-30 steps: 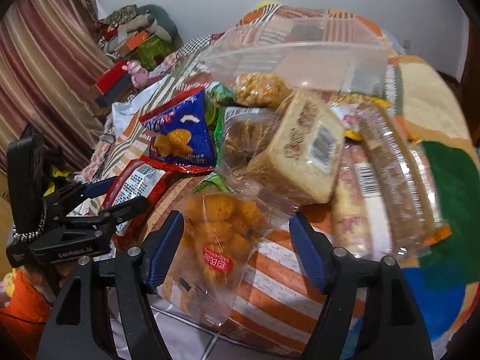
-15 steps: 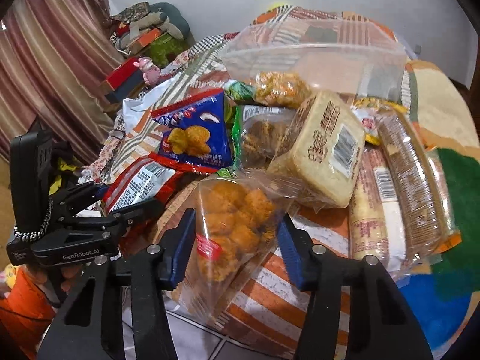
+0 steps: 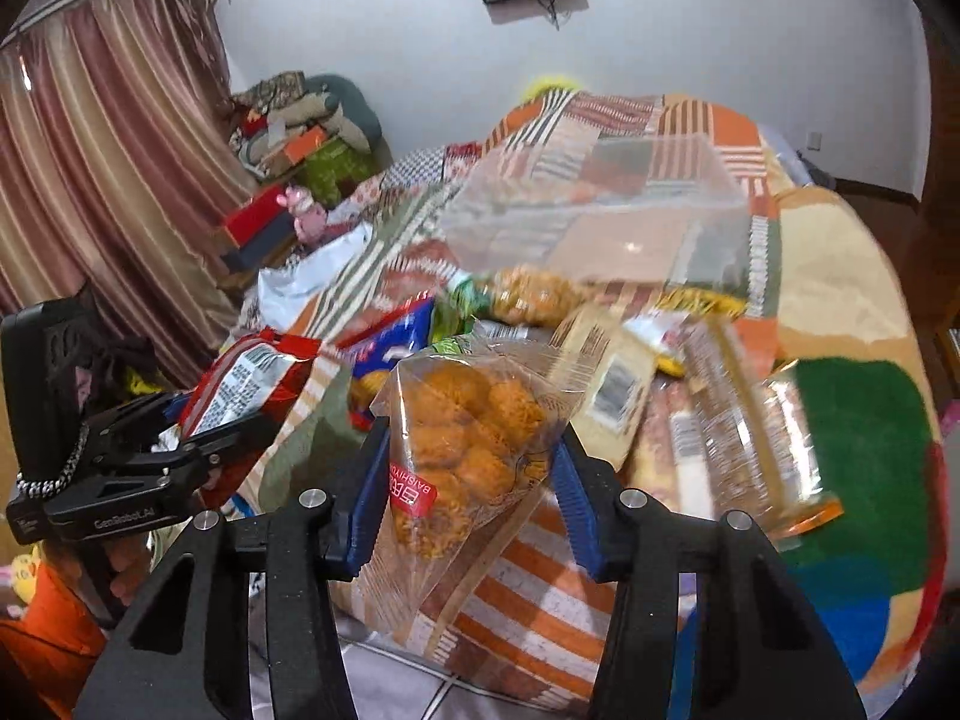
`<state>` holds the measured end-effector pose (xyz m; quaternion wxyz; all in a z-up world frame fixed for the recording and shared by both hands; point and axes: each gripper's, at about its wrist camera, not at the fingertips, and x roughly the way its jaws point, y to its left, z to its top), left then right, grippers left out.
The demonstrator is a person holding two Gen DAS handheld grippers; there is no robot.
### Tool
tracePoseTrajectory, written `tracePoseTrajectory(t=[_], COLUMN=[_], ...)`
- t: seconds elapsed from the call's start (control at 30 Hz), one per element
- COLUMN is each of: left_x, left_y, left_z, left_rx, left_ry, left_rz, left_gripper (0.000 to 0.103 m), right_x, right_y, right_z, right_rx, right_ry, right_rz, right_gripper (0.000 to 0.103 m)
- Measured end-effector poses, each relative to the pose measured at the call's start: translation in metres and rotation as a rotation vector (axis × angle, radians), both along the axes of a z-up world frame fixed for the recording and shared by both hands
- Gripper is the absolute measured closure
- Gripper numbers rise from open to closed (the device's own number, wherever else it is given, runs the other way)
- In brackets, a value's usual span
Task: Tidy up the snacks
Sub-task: 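Grasp the red snack bag with the left tool while the right grasps the puff bag, then drop the red bag in the box with the left while the right drops the puffs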
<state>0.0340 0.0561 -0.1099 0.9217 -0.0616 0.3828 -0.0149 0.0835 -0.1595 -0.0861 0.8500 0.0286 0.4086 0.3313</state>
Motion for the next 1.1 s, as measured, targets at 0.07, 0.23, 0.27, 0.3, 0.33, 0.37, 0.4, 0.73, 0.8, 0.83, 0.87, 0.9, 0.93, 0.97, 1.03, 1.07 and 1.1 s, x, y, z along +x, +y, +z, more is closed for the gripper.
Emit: tracePoseTrajectory(t=[0.07,0.23,0.27,0.3,0.33,0.37,0.4,0.73,0.8,0.83,0.87,0.9,0.93,0.97,1.03,1.07,1.1], left_x=[0.003,0.023,0.029,0.034,0.040,0.046,0.052,0.113,0.123,0.130,0.135,0.139,0.145,0.150,0.161,0.166,0.173], left_y=[-0.001,0.001,0.001,0.001,0.002,0.002,0.003,0.004,0.005,0.005,0.004,0.004,0.004,0.005,0.004,0.004,0.004], left_z=[0.008,0.024,0.027,0.029,0.032,0.035,0.037,0.053,0.054,0.056,0.056,0.057,0.057,0.056,0.055,0.054,0.053], left_rx=[-0.002,-0.009,-0.004,-0.002,-0.005,-0.007,-0.009,-0.037,-0.049,-0.045,-0.037,-0.030,-0.023,-0.021,-0.022,-0.022,-0.018], left_ry=[-0.020,-0.070,-0.082,-0.093,-0.105,-0.113,-0.119,-0.139,-0.138,-0.140,-0.141,-0.143,-0.145,-0.144,-0.136,-0.134,-0.130], left_rz=[0.000,-0.001,0.001,0.001,0.002,0.004,0.007,0.009,0.009,0.011,0.015,0.020,0.025,0.028,0.034,0.036,0.040], left_gripper=[0.038,0.038,0.038,0.038,0.038,0.038,0.038,0.038,0.038,0.038,0.038,0.038,0.038,0.038,0.038,0.038,0.038], right_x=[0.002,0.015,0.017,0.021,0.023,0.026,0.030,0.064,0.070,0.075,0.079,0.083,0.087,0.091,0.100,0.104,0.109], right_y=[-0.003,-0.009,-0.011,-0.012,-0.014,-0.015,-0.016,-0.015,-0.016,-0.015,-0.014,-0.013,-0.013,-0.013,-0.011,-0.010,-0.010], right_z=[0.006,0.023,0.026,0.029,0.031,0.034,0.036,0.056,0.058,0.059,0.060,0.060,0.060,0.060,0.059,0.058,0.057], right_rx=[0.007,0.011,0.014,0.016,0.017,0.017,0.017,0.017,0.020,0.021,0.020,0.022,0.025,0.028,0.029,0.028,0.026], right_ry=[-0.021,-0.086,-0.095,-0.106,-0.116,-0.129,-0.139,-0.228,-0.238,-0.242,-0.246,-0.250,-0.252,-0.251,-0.250,-0.251,-0.250], right_rz=[-0.017,-0.058,-0.063,-0.070,-0.076,-0.083,-0.089,-0.138,-0.146,-0.150,-0.154,-0.161,-0.167,-0.170,-0.178,-0.182,-0.185], right_gripper=[0.056,0.056,0.056,0.056,0.056,0.056,0.056,0.056,0.056,0.056,0.056,0.056,0.056,0.056,0.056,0.056,0.056])
